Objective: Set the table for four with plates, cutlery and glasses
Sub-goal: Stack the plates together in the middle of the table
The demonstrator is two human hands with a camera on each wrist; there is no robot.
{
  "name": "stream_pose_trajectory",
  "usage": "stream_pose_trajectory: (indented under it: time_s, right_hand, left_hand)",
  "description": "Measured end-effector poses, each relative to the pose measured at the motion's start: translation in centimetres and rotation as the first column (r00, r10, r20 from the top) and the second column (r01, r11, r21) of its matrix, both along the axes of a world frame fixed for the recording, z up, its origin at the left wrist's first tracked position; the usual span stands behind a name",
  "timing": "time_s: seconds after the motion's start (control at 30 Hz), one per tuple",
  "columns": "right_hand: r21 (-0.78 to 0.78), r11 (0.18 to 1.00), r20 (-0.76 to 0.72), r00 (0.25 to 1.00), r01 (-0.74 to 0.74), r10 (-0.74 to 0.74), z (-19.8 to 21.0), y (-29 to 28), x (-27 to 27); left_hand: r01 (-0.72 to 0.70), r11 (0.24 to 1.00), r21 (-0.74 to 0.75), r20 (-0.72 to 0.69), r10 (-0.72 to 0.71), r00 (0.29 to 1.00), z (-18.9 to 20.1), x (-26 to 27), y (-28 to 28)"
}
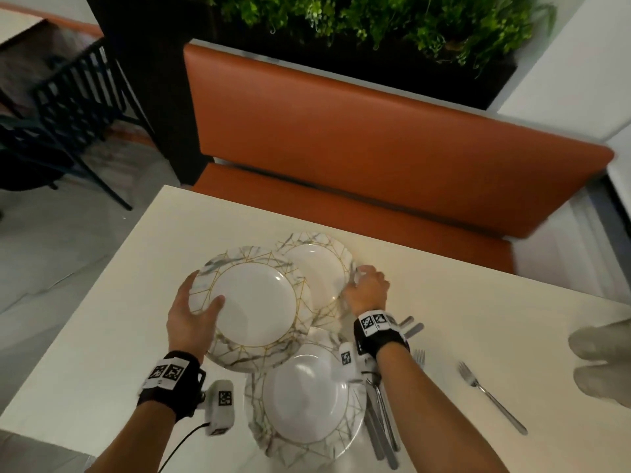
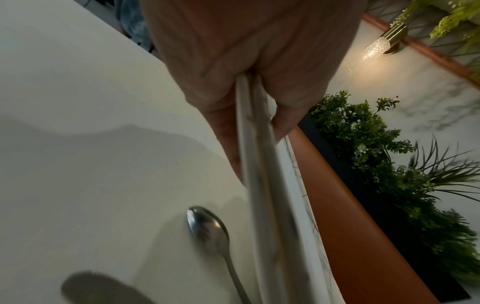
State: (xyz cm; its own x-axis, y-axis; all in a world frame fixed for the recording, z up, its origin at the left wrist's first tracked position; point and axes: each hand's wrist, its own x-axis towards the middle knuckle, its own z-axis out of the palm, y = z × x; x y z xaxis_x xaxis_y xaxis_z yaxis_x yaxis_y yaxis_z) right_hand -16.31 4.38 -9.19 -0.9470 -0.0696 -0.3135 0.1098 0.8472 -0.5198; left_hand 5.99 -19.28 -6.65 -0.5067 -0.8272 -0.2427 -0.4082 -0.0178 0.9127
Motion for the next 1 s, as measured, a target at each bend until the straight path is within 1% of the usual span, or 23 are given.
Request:
stream_pose_trajectory:
  time_s: [0.07, 0.13, 0.2, 0.27, 0.4, 0.47, 0.53, 0.63, 0.8, 0.87, 1.0]
  right_hand:
    - [0.126, 0.992, 0.034, 0.999, 0.013, -0.017, -0.5, -0.5, -1.6]
    - [0.181, 0.983, 0.103, 0.994, 0.018, -0.037, -1.4, -1.0, -2.8]
    - [0.144, 0.989, 0.166, 0.985, 0.018, -0.042, -2.3, -1.2, -3.4]
    - [0.056, 0.998, 0.212, 0.976, 0.037, -0.048, -3.2, -1.1, -3.9]
    - [-0.053, 0.996, 0.25, 0.966, 0.075, -0.059, -2.7, -0.4, -5.0]
    - [-0.124, 0.987, 0.232, 0.97, 0.106, -0.076, -1.2, 0.3, -5.6]
    - [-0.178, 0.979, 0.191, 0.98, 0.098, -0.063, 0.5, 1.4, -6.5]
    - [-0.228, 0.97, 0.088, 0.994, 0.083, -0.064, 3.2, 4.0, -7.3]
    - [-0.317, 0.944, -0.085, 0.988, 0.092, -0.125, 7.3, 9.7, -7.2]
    - [-0.359, 0.929, -0.098, 0.987, 0.084, -0.127, 8.5, 11.5, -6.5]
    - [-0.43, 0.9, -0.044, 0.994, 0.069, -0.098, 8.8, 13.4, -4.0]
  left_hand:
    - [-0.014, 1.0, 0.002, 0.007, 0.014, 1.0, 0.1, 0.3, -1.3]
    - [-0.027, 1.0, 0.01, 0.002, 0.026, 1.0, -0.1, 0.7, -2.3]
    - [-0.026, 1.0, 0.002, 0.004, 0.026, 1.0, -0.3, 1.0, -3.0]
    - [-0.017, 1.0, -0.021, 0.015, 0.018, 1.0, -0.5, 1.1, -3.4]
    - [-0.005, 1.0, -0.026, 0.035, 0.006, 0.999, -1.0, 1.1, -3.9]
    - [-0.004, 1.0, -0.025, 0.024, 0.004, 1.0, -1.0, 0.8, -3.9]
    - [-0.012, 1.0, -0.026, 0.015, 0.012, 1.0, -0.9, 0.5, -3.7]
    - [-0.009, 1.0, -0.019, 0.004, 0.009, 1.0, -0.6, -0.1, -3.2]
    - [0.067, 0.998, -0.015, -0.01, -0.067, 0.998, 0.2, -1.4, -1.2]
    - [0.111, 0.994, -0.002, -0.023, -0.111, 0.994, 0.4, -2.0, 0.0]
    - [0.189, 0.981, 0.035, -0.031, -0.188, 0.982, 0.7, -3.0, 3.3]
